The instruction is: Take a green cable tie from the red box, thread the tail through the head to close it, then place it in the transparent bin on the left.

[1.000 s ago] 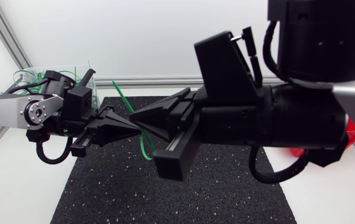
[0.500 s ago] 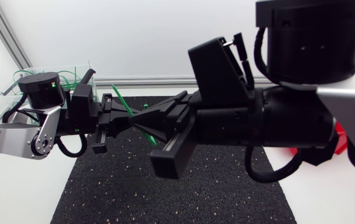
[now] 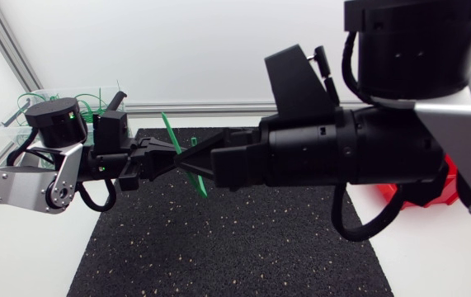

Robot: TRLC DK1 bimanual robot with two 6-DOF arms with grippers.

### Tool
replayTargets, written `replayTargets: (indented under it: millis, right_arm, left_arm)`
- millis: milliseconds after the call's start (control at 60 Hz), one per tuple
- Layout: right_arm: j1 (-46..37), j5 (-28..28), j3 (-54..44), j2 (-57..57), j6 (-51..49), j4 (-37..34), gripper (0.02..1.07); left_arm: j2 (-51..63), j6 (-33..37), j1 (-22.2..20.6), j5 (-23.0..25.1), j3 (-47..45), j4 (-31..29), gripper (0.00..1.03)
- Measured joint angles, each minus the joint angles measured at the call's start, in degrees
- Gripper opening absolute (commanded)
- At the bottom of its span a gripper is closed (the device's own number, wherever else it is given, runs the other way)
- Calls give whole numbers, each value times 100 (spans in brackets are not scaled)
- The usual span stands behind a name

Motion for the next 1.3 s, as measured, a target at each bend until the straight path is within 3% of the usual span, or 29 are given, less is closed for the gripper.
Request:
replayTargets:
  millis: [300, 467, 850, 1300]
  right_arm:
    - [-378, -566, 254, 0, 1819, -793, 8]
    - [-457, -898, 638, 31, 2505, -1185, 8]
    - [-894, -1707, 1377, 625, 3571, -1718, 8]
    - [-1141, -2402, 2280, 717, 4151, -2983, 8]
  left_arm:
    - [-2, -162, -315, -22, -173, 188, 4]
    - [-133, -584, -313, -136, -179, 442, 4]
    - [-758, -1405, -107, -197, -177, 470, 4]
    - [-1779, -2243, -179, -870, -127, 487, 4]
